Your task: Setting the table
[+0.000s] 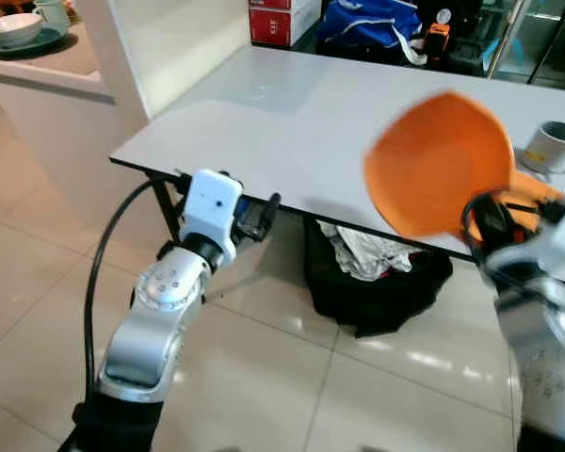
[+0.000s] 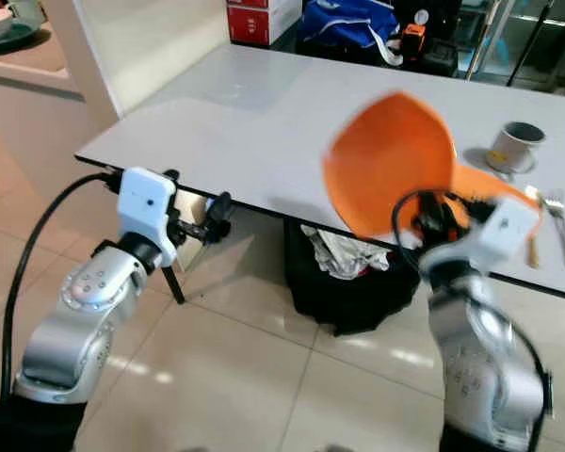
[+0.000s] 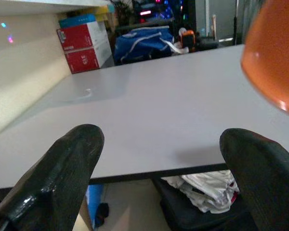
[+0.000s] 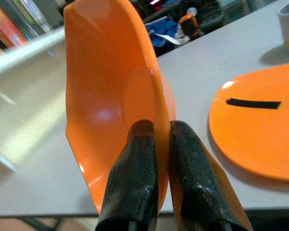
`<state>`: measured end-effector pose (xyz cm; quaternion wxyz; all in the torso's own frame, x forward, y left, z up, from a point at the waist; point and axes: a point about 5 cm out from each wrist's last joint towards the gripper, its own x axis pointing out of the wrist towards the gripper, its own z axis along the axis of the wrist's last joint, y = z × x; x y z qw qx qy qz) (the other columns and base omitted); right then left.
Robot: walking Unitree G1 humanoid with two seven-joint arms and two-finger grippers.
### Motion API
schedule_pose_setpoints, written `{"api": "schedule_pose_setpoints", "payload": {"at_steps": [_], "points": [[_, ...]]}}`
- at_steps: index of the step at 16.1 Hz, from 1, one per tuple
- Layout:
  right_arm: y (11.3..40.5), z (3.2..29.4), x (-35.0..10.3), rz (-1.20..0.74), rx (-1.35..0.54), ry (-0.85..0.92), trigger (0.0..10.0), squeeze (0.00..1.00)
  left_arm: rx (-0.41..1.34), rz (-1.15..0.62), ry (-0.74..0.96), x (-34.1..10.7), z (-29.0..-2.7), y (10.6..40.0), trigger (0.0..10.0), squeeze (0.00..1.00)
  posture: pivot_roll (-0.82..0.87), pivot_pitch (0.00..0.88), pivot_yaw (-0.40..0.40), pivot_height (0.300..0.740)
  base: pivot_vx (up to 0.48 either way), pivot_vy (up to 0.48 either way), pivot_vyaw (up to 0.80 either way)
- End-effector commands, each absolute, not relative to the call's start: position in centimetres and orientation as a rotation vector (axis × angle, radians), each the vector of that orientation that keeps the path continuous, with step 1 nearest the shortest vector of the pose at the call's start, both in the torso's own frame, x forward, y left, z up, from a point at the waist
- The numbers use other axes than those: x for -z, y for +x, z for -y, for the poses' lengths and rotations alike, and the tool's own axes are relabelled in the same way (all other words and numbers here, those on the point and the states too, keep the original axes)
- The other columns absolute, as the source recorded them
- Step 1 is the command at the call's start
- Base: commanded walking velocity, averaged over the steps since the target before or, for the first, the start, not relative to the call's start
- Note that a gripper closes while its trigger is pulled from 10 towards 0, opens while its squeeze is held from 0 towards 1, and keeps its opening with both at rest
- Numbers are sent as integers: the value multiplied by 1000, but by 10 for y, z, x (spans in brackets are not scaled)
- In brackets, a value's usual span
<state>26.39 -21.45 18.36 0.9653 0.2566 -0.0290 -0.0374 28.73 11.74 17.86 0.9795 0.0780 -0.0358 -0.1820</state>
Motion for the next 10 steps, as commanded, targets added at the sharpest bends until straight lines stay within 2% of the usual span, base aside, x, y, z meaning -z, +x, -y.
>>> {"api": "schedule_pose_setpoints", "payload": {"at_steps": [1,4,7,10], "points": [[263,224,-189,84,91,600,10000,0,393,77,159,-180,-112,288,10000,0,-15,25,45,740,0,-480,0],[277,220,-197,44,50,705,10000,0,393,76,164,-181,-113,287,10000,0,-9,28,46,740,0,-480,0],[291,208,-189,-52,44,729,10000,0,395,83,165,-182,-113,288,10000,0,-4,29,51,740,0,-480,0],[311,200,-180,-135,56,770,10000,0,427,92,162,-186,-109,289,10000,0,1,28,52,740,0,0,0]]}}
